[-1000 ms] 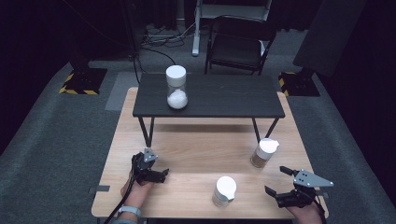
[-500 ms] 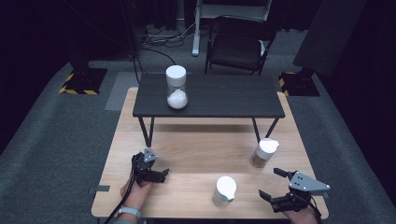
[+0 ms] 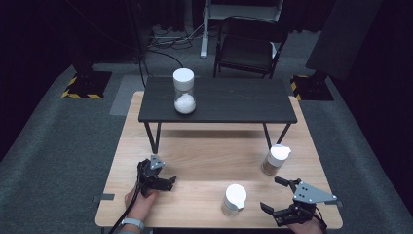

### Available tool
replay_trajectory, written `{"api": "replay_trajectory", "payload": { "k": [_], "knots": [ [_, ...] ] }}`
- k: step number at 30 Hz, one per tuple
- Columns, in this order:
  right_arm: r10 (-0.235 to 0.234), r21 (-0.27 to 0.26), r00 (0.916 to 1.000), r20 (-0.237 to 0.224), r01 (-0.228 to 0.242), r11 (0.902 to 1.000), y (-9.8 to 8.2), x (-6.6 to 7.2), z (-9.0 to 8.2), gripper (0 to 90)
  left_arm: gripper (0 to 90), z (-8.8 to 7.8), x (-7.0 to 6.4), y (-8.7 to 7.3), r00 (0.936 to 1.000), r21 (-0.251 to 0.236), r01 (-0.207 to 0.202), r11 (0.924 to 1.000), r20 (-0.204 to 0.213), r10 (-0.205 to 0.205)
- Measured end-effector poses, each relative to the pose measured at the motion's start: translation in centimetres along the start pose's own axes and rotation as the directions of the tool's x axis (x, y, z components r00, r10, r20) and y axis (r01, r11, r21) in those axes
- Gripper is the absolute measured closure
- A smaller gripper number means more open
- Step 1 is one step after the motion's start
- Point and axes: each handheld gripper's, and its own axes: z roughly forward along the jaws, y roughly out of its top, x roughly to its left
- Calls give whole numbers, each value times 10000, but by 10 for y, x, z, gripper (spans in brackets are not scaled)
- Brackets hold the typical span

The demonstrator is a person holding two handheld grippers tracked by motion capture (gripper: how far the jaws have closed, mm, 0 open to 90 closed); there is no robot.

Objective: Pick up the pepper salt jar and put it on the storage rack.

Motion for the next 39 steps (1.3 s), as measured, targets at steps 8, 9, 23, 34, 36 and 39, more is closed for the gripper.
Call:
{"api": "replay_trajectory", "payload": {
  "k": [8,9,23,34,36,39],
  "knots": [
    [110,-235,9998,-184,-114,9997,1,5,6,12,2,0,-1,0,10000,11,28,10000,-31,-28],
    [93,-279,9997,-212,-99,9996,2,6,6,12,2,0,-1,0,10000,11,25,10000,-34,-25],
    [-246,-425,9989,-401,229,9988,3,21,21,14,2,0,-1,0,10000,9,42,10000,-48,-42],
    [-348,-550,9985,-434,324,9980,-1,27,27,13,2,0,-2,0,10000,6,47,10000,-52,-47],
    [-383,-565,9982,-466,357,9978,-2,28,29,13,2,0,-2,0,10000,6,45,10000,-54,-45],
    [-408,-557,9978,-518,379,9977,-2,29,31,14,2,0,-2,0,10000,6,45,10000,-53,-45]
  ]
}}
